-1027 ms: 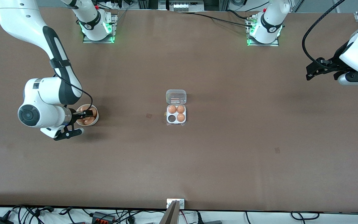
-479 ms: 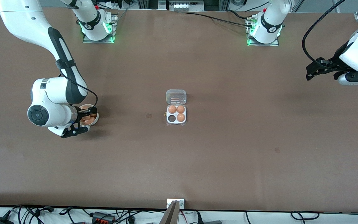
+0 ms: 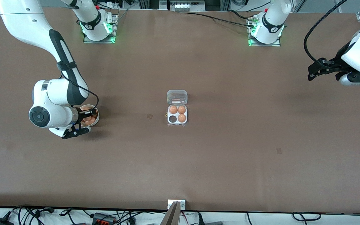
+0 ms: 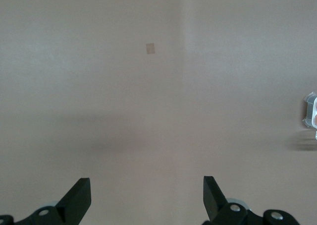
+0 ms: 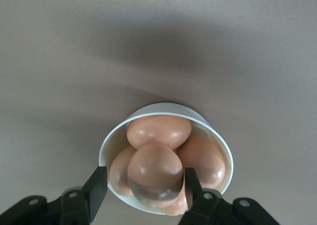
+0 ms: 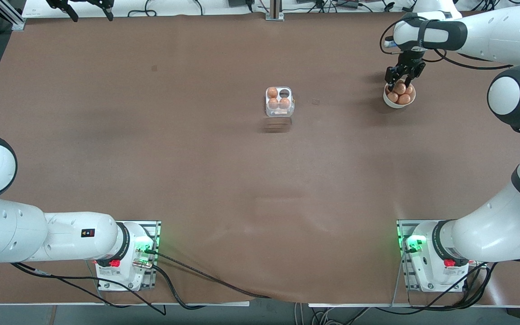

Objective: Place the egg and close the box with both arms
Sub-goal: 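Lift the egg and carry it to the empty slot of the box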

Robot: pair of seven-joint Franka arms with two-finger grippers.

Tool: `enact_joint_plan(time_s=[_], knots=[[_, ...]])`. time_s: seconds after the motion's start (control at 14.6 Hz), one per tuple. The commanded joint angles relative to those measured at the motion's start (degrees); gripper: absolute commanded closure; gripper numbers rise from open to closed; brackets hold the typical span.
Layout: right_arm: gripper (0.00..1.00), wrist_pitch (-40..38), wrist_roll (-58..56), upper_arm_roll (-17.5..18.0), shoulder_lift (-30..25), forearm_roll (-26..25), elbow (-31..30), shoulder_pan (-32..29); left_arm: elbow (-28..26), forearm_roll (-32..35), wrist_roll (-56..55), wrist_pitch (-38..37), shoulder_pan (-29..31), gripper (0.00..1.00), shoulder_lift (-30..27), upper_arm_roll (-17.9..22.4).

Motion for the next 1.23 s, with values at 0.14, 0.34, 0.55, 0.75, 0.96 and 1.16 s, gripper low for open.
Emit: enact_joint_plan(time_s=[0.14,0.34,0.55,0.75,0.96,1.16], knots=[[0.56,0.82,-1.22,0.03,-0.29,-0.02,-0.41,-0.11,1.62,0.05,0.62,-1.34,0.39,0.0,0.58,-0.25],[0.65,0.82,-1.48,0.03,-0.21,-0.02,-0.41,-0.11,1.62,0.05,0.61,-1.34,0.39,0.0,0.58,-0.25],[0.81,0.82,-1.57,0.03,-0.29,-0.02,-0.32,-0.03,1.62,0.05,0.7,-1.34,0.39,0.0,0.58,-0.25],[1.0,0.38,-1.48,0.11,-0.9,0.24,0.38,0.15,1.71,0.05,1.05,-1.34,0.39,0.0,0.58,-0.25],[1.0,0.29,-1.74,2.82,-2.57,1.04,3.09,0.06,1.62,-0.04,0.97,-1.34,0.39,0.0,0.58,-0.34],[1.0,0.91,-0.78,7.04,-2.58,1.73,5.56,0.06,1.62,-0.04,0.97,-1.34,0.39,0.0,0.58,-0.25]])
